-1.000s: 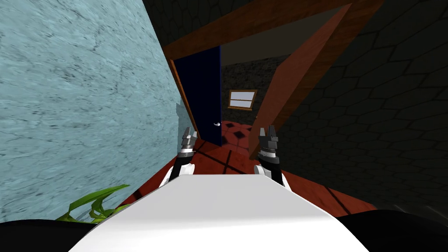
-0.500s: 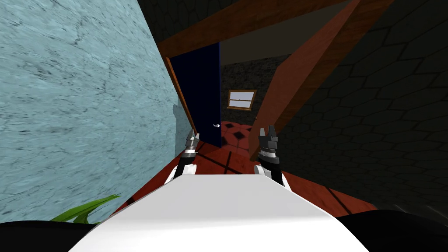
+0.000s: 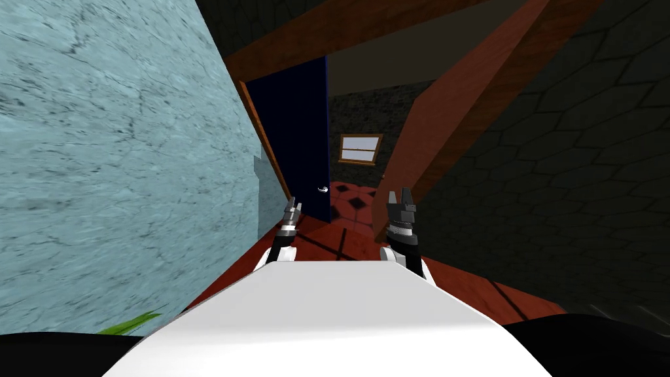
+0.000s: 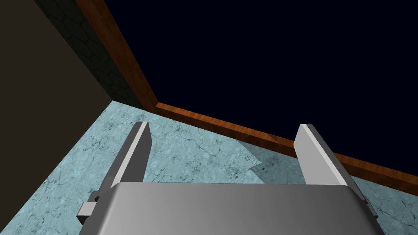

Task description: Push the door open

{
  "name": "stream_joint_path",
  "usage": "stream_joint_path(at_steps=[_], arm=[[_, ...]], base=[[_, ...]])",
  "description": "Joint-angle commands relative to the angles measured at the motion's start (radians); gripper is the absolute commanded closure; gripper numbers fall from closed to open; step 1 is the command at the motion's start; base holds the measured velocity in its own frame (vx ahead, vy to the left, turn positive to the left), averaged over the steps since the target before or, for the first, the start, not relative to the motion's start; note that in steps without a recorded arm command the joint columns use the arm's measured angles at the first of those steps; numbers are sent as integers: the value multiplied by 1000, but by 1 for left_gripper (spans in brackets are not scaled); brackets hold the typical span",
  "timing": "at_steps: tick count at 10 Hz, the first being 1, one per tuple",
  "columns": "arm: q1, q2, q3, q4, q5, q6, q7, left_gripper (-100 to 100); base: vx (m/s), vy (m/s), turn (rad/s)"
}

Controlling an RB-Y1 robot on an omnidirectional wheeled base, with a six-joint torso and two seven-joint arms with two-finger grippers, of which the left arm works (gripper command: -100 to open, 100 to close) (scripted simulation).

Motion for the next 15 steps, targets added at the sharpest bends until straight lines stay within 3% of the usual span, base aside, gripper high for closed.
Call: stream_joint_path(at_steps=[1, 15], arm=[[-8, 4, -6, 43, 2, -15, 0, -100], [-97, 19, -62, 400, 11, -110, -6, -100]], base=[[90, 42, -55], [95, 39, -49]])
